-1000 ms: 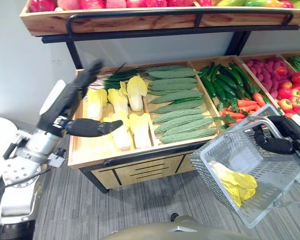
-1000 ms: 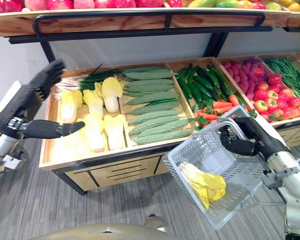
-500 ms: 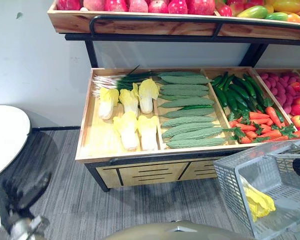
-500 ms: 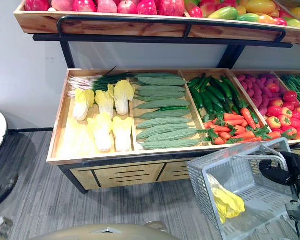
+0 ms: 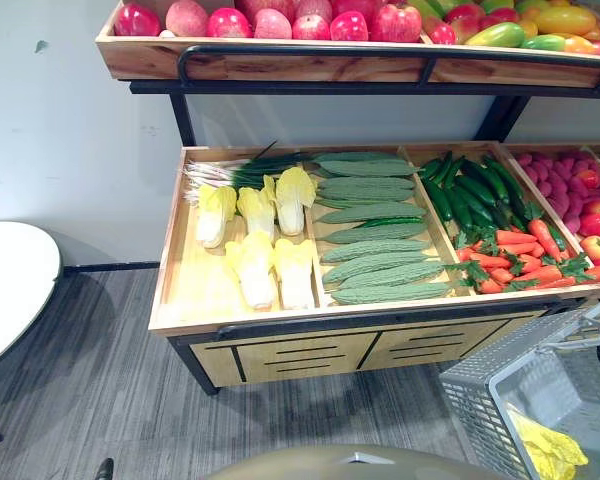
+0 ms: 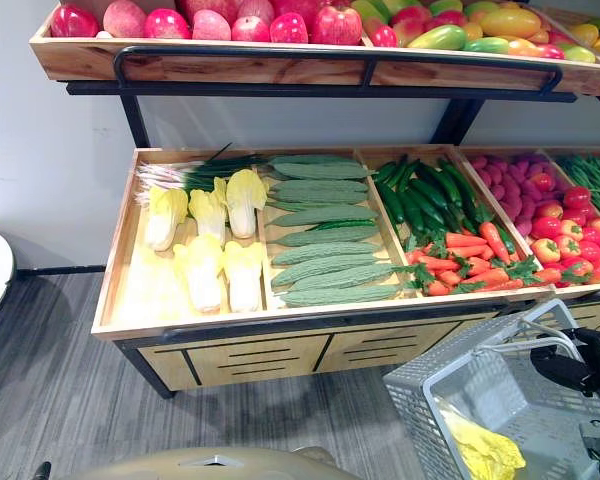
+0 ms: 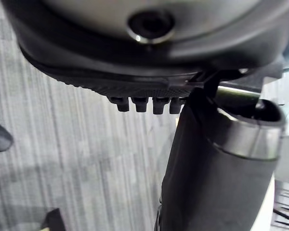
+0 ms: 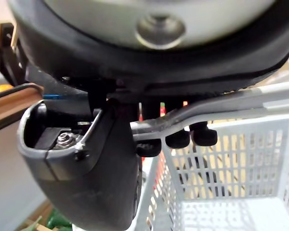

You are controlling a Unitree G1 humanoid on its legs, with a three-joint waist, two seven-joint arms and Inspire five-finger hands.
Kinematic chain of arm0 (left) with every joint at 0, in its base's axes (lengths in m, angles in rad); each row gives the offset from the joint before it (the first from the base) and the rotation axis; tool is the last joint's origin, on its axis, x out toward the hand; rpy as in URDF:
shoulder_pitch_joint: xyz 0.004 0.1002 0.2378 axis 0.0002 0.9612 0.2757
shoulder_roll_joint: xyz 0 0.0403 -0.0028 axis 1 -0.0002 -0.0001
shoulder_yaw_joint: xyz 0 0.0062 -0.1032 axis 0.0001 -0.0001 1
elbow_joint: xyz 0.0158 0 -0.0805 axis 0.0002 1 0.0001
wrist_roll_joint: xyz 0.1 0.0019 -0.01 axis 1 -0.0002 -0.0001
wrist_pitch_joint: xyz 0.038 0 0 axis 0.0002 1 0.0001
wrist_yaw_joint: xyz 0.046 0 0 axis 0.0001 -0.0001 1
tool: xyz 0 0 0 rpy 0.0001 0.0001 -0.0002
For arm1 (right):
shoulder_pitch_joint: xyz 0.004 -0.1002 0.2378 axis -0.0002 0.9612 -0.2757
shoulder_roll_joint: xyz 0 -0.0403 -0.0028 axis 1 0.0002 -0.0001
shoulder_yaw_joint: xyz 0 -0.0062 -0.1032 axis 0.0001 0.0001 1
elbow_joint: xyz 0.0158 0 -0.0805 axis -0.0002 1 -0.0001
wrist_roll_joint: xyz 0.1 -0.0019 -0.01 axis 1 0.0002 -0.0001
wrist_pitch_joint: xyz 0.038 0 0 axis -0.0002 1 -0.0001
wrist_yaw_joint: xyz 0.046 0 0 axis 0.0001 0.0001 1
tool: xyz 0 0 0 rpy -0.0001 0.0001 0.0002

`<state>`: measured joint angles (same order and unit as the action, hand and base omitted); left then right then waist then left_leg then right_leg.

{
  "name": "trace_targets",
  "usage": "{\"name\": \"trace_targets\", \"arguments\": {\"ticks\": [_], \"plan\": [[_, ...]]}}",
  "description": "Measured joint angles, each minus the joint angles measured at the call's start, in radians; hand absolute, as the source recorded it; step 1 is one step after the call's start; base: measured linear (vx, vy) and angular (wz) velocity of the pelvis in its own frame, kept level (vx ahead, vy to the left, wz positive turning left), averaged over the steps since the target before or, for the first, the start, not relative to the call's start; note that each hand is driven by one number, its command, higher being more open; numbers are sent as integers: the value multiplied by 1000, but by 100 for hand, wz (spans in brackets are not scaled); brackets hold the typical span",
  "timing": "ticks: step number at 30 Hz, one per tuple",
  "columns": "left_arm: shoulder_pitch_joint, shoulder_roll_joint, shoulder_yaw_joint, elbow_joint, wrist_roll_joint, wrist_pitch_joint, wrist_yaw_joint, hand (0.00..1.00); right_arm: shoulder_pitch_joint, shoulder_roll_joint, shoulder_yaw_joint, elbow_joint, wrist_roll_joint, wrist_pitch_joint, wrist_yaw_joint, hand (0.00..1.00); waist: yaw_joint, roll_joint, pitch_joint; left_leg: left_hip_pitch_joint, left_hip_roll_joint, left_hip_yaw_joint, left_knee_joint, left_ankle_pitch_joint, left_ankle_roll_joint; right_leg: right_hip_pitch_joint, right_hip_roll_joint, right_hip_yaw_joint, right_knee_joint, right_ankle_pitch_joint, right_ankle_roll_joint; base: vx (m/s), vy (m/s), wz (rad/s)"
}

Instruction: Pick vegetable in the basket

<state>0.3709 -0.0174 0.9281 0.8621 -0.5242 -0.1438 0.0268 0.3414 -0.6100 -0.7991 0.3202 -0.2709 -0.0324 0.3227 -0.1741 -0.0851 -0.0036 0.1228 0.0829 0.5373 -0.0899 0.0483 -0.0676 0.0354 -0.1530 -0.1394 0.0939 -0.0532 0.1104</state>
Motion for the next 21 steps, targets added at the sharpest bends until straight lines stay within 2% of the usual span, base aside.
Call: {"name": "trace_targets", "arguments": {"ticks": [3, 5, 8, 12, 15, 18, 21], "plan": [[-7, -9, -2, 17, 29, 20, -6, 100, -2, 29, 1, 21, 0, -2, -11, 0, 4, -13, -5, 12, 1, 12, 0, -3, -3, 0, -1, 13, 9, -7, -4, 17, 17, -12], [-20, -7, -12, 20, 65, 21, -9, 100, -3, 95, 23, 67, 0, -2, -22, 0, 8, -24, -1, 19, 3, 15, 1, -3, -4, 3, -2, 16, 14, -8, -13, 9, 13, -6], [-28, -8, -35, 27, 70, 22, -11, 100, 5, 167, 86, 109, -12, -2, -24, 0, 8, -23, 3, 25, 3, 18, 1, -4, -5, 1, -3, 18, 26, -14, -16, 1, 5, -3], [-56, -8, -96, 34, 103, 26, -15, 100, 54, 287, 206, 161, -65, -1, -4, 0, 17, 1, 17, 27, 0, 18, 0, -6, -4, 1, -7, 17, 32, -19, -18, 0, 0, 0], [-71, -10, -99, 34, 104, 34, -16, 100, 69, 330, 265, 201, -79, -2, 16, 0, 19, 39, 42, 32, -3, 18, 0, -7, -3, 1, -10, 18, 41, -25, -18, 0, 0, 0], [-69, -9, -99, 37, 108, 34, -9, 100, 74, 334, 269, 247, -86, 3, -6, 0, 27, 45, 47, 39, -2, 17, 0, -10, -6, 3, -9, 23, 51, -36, -17, 23, 0, 0], [-70, -8, -99, 52, 115, 35, -6, 100, 78, 337, 272, 261, -85, 4, -9, 0, 32, 39, 50, 41, 1, 17, 0, -11, -7, 4, -6, 21, 52, -41, -19, 25, -2, 0]]}}
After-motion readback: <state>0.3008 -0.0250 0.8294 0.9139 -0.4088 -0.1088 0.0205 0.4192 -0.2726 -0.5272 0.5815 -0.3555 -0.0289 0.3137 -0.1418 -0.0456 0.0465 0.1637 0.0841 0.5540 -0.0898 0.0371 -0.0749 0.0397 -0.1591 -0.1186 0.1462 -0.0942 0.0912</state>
